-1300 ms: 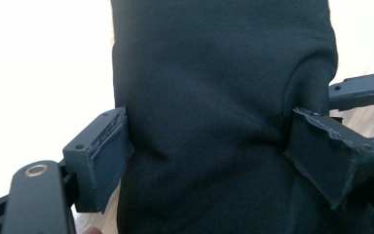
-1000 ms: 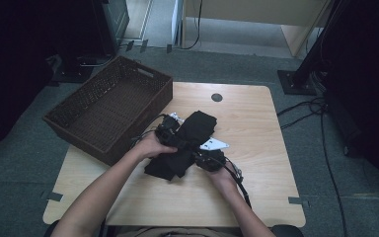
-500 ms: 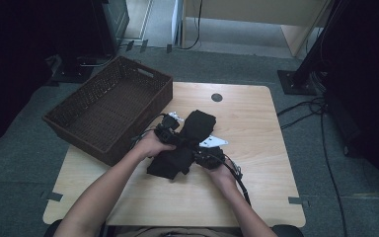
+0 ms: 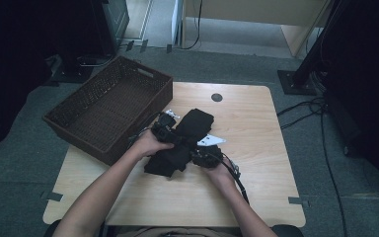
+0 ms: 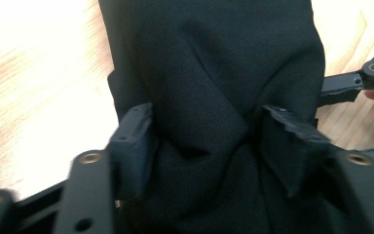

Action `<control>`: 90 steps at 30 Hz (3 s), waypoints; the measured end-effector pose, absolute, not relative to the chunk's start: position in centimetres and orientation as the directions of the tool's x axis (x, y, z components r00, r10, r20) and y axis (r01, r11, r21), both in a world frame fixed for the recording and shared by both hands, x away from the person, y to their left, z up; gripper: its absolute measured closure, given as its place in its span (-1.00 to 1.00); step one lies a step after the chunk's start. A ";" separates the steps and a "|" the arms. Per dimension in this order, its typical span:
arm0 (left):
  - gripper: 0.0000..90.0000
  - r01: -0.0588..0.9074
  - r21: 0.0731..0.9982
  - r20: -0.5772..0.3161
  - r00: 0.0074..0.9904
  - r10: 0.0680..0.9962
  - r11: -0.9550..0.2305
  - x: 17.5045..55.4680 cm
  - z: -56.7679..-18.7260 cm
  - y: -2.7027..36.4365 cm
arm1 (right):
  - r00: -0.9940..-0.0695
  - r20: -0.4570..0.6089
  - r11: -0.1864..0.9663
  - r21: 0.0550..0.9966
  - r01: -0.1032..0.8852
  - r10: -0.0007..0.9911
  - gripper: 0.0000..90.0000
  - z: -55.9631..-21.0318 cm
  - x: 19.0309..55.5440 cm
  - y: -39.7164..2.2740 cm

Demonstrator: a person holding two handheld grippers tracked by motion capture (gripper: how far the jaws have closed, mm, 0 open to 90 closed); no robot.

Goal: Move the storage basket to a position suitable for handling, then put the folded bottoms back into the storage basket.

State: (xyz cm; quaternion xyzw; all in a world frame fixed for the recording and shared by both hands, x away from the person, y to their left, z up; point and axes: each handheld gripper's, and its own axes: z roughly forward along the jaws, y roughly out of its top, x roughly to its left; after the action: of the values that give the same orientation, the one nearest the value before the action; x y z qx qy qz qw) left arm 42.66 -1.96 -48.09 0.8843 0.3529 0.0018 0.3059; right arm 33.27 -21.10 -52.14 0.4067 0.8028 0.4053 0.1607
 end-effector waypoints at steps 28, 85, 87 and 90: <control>0.53 0.568 0.527 -0.221 0.810 0.543 -0.632 42.7 -46.9 -2.5 | -0.620 0.066 0.355 0.771 0.530 0.782 0.09 -52.0 33.6 -21.4; 0.60 0.510 0.626 0.075 0.714 0.696 -0.590 47.8 -25.8 12.4 | -0.565 0.037 0.340 0.766 0.546 0.824 0.06 -52.2 32.2 -23.3; 0.60 0.523 0.620 0.070 0.706 0.705 -0.585 48.4 -26.3 13.1 | -0.565 0.037 0.340 0.766 0.546 0.824 0.06 -52.2 32.2 -23.3; 0.60 0.541 0.602 0.059 0.704 0.708 -0.588 49.2 -27.5 13.3 | -0.564 0.037 0.339 0.767 0.545 0.825 0.06 -52.2 32.2 -23.3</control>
State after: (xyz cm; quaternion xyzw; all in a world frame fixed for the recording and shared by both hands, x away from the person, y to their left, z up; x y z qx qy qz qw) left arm 49.20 13.33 -27.55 0.8786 0.3552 0.1481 0.2827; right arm 32.21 -23.29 -52.24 0.4294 0.7975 0.3823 0.1829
